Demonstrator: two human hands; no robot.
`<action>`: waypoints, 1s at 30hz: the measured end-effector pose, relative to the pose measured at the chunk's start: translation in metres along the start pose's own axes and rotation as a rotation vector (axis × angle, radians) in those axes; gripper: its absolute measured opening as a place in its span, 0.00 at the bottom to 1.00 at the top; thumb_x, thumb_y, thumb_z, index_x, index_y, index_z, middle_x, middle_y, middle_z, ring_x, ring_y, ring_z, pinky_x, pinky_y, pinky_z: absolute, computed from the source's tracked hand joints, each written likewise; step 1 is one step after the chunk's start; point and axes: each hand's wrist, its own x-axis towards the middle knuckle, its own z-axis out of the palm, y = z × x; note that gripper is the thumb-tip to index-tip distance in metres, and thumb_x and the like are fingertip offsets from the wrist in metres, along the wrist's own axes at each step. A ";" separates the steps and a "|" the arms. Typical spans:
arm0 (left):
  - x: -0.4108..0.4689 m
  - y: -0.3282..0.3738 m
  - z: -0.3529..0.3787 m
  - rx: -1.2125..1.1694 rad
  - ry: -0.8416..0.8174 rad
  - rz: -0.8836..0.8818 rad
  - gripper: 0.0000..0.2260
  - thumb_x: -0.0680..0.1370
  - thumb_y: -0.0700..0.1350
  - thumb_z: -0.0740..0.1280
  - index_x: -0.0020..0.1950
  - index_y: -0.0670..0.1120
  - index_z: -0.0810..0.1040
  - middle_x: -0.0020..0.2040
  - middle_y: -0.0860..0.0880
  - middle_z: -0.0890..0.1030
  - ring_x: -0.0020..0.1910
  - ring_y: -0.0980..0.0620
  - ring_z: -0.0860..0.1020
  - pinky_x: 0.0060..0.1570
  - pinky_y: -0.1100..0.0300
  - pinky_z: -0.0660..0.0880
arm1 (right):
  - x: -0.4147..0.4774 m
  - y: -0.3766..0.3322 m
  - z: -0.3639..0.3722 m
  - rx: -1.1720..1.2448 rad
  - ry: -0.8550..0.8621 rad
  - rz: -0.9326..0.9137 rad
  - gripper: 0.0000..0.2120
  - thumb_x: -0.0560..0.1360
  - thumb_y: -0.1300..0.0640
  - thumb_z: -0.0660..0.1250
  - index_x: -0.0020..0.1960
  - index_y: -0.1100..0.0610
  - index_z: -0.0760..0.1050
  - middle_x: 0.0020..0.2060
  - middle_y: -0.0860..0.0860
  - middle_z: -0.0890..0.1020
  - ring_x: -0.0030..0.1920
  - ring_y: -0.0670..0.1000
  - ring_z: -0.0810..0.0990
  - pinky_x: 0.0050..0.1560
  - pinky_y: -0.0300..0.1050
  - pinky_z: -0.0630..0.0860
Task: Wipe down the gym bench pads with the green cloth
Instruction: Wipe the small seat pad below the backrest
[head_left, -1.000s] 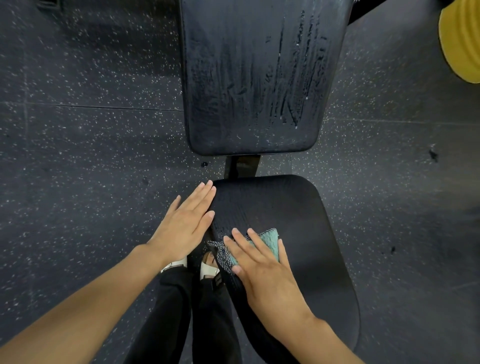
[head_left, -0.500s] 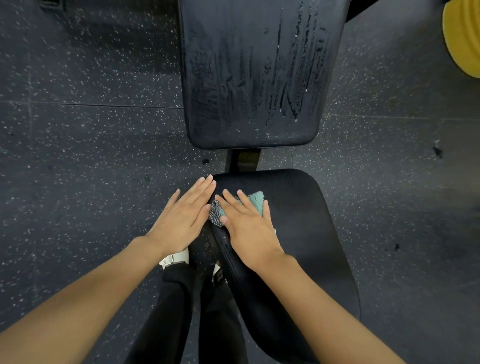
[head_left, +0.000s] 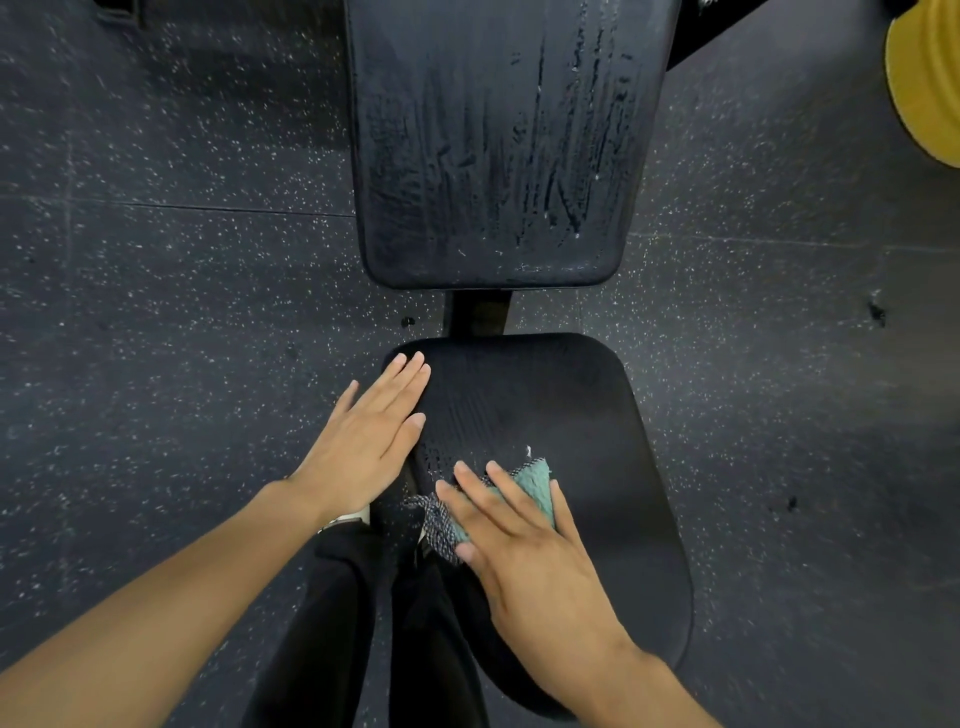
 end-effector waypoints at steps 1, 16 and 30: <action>-0.001 0.001 0.000 -0.003 0.004 -0.007 0.34 0.76 0.63 0.35 0.81 0.53 0.46 0.80 0.61 0.43 0.77 0.66 0.37 0.76 0.56 0.38 | 0.005 0.001 -0.002 -0.008 -0.043 0.014 0.25 0.77 0.48 0.48 0.71 0.44 0.70 0.70 0.40 0.72 0.72 0.45 0.68 0.70 0.54 0.65; -0.005 0.017 0.015 -0.008 0.079 -0.101 0.35 0.75 0.64 0.36 0.81 0.53 0.48 0.79 0.63 0.44 0.77 0.67 0.37 0.76 0.57 0.36 | 0.090 0.037 -0.008 0.141 -0.115 0.017 0.23 0.85 0.50 0.46 0.79 0.44 0.49 0.79 0.40 0.50 0.78 0.44 0.42 0.76 0.55 0.36; -0.009 0.035 0.018 0.010 0.060 -0.147 0.36 0.73 0.65 0.35 0.81 0.56 0.46 0.76 0.67 0.40 0.72 0.73 0.32 0.74 0.58 0.34 | -0.009 0.063 -0.015 0.039 -0.061 -0.077 0.28 0.78 0.44 0.42 0.76 0.44 0.63 0.74 0.38 0.65 0.75 0.43 0.61 0.74 0.52 0.54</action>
